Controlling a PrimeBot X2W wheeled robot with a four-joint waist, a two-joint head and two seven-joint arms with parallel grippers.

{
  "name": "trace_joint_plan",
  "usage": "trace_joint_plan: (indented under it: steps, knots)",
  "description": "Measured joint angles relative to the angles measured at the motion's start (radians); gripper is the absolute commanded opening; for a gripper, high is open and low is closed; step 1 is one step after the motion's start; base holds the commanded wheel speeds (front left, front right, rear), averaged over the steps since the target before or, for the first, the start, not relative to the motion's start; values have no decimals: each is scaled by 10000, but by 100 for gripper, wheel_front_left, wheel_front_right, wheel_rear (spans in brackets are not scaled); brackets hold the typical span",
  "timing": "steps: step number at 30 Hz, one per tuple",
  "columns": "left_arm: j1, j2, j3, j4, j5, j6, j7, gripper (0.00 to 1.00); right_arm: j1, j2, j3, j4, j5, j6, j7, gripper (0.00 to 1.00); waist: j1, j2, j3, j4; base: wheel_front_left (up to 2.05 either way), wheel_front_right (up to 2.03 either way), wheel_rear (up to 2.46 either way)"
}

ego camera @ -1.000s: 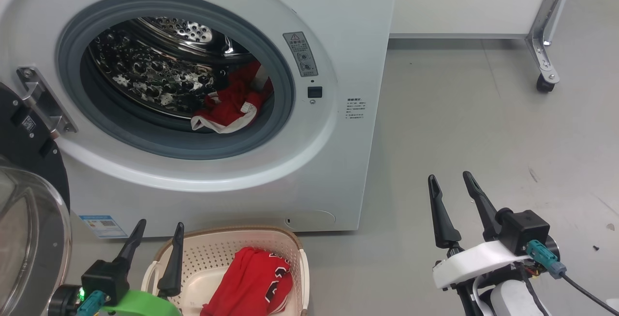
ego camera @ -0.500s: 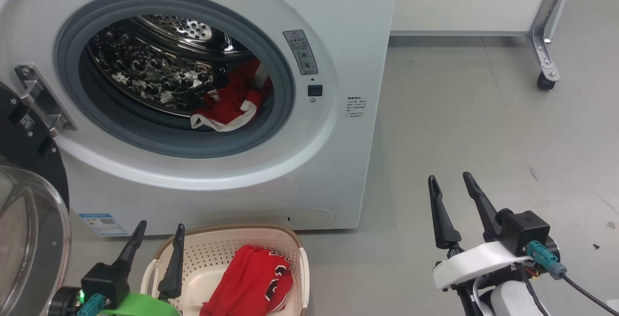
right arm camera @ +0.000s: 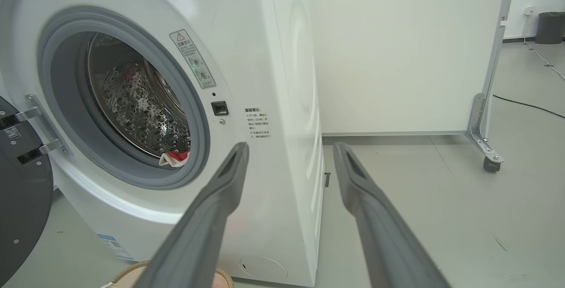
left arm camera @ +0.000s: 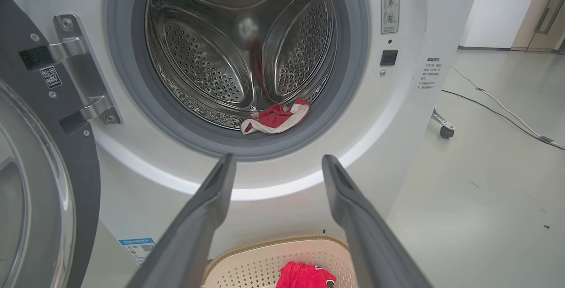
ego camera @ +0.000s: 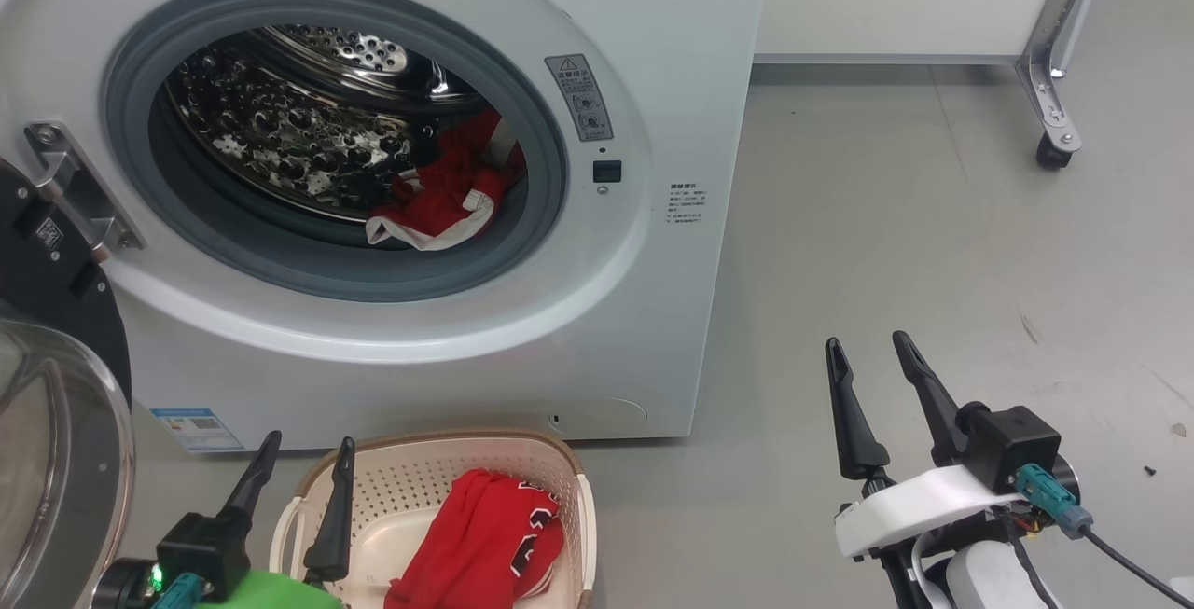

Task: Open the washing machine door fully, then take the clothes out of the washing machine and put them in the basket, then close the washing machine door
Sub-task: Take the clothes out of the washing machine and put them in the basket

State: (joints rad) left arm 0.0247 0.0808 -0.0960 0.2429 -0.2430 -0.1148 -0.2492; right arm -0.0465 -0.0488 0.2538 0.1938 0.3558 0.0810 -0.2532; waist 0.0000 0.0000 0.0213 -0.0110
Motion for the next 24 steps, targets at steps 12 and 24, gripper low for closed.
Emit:
trace_joint_plan:
  steps: [12,24]
  knots:
    - [12,-4,92,-270,102,40,0,100,-1,0,119,-146,-2,0,0,100,0,0,253,-119,0,0,0]
    - [-25,44,297,-554,92,40,0,100,-46,0,316,-380,-2,-40,0,100,0,0,1088,-359,0,0,0]
